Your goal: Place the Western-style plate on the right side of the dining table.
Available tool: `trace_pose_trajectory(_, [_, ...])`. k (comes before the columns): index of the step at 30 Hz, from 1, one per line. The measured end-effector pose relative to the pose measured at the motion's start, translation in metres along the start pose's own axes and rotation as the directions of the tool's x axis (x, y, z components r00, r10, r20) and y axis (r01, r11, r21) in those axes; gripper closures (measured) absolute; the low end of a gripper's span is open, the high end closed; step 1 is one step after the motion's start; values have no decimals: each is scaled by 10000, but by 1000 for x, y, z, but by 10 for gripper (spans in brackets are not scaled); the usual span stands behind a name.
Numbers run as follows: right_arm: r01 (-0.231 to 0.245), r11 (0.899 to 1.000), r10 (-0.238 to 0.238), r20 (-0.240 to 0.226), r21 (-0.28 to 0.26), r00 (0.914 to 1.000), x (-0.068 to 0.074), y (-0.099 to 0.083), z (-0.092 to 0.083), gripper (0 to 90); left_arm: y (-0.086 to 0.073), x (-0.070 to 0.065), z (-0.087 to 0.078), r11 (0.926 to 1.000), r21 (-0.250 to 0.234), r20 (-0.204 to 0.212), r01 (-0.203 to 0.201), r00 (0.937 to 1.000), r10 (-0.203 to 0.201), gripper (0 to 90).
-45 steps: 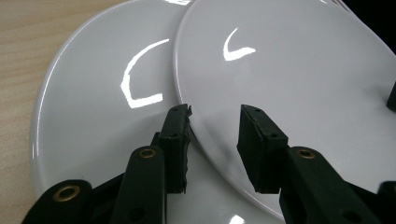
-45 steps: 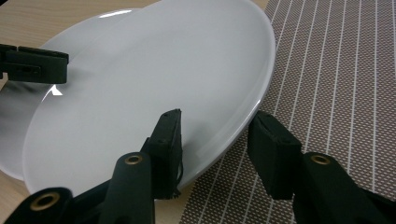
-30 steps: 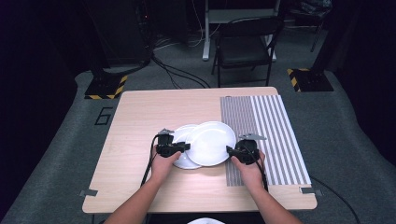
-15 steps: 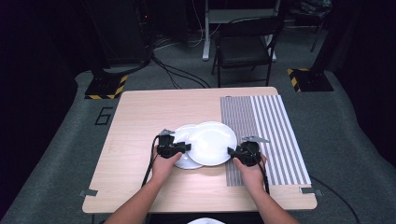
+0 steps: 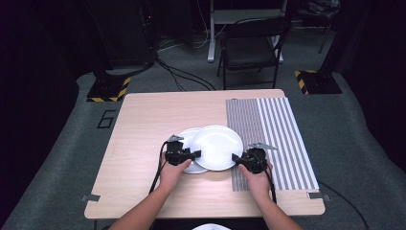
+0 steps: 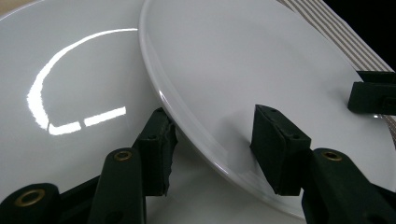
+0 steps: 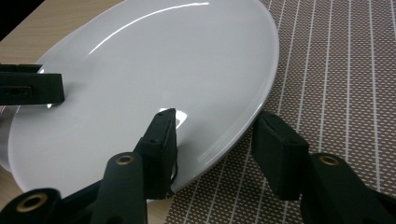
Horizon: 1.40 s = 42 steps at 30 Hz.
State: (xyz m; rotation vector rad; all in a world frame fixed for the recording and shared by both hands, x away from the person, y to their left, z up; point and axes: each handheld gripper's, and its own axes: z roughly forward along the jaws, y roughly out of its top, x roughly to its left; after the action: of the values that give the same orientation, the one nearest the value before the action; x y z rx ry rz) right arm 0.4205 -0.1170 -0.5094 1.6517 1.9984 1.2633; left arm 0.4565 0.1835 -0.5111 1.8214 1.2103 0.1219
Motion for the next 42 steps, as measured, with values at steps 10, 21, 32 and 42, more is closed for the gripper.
trace_pose_trajectory(10, [221, 9997, -221, 55, 77, 9997, 8, -3, 0, 439, -2, -5, 2, 10000, 86, -200, 9, 9998, -8, 450])
trace_pose_trajectory(21, [130, 9999, -131, 226, 68, 9997, 12, -5, -1, 423, -2, -5, 2, 9999, 125, -68, 89, 9999, -89, 461])
trace_pose_trajectory(32, [163, 9998, -165, 244, 95, 9996, 15, -4, -2, 428, 1, -8, -3, 9997, -81, -333, -243, 9992, 240, 476])
trace_pose_trajectory(42, [148, 9999, -148, 113, -66, 9998, 15, 2, -6, 429, 8, -10, -6, 9995, -212, -346, -246, 9991, 239, 476])
